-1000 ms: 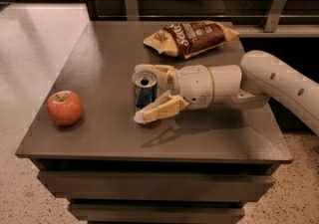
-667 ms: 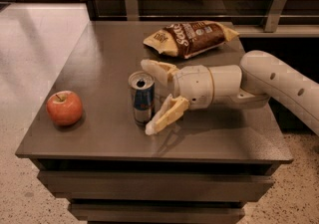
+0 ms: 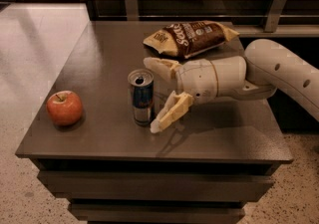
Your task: Place redbull can upright
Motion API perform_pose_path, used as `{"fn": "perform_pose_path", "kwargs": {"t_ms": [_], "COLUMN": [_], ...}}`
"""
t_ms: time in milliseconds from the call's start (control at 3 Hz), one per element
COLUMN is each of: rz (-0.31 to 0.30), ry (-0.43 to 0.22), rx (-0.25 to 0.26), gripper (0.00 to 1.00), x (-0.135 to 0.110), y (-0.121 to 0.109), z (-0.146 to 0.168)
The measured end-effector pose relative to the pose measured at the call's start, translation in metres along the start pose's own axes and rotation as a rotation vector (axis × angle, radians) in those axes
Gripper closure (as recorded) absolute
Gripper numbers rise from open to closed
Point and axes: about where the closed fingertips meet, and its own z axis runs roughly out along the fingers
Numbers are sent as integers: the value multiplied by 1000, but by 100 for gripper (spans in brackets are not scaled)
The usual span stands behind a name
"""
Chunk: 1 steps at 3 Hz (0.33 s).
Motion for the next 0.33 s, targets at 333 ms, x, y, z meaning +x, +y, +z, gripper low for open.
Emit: {"fn": "perform_pose_path", "kwargs": {"t_ms": [333], "rz": [1], "ry": [54], "rx": [-6], "gripper": [0], "x": [5], "y": [0], "z": [-10]}}
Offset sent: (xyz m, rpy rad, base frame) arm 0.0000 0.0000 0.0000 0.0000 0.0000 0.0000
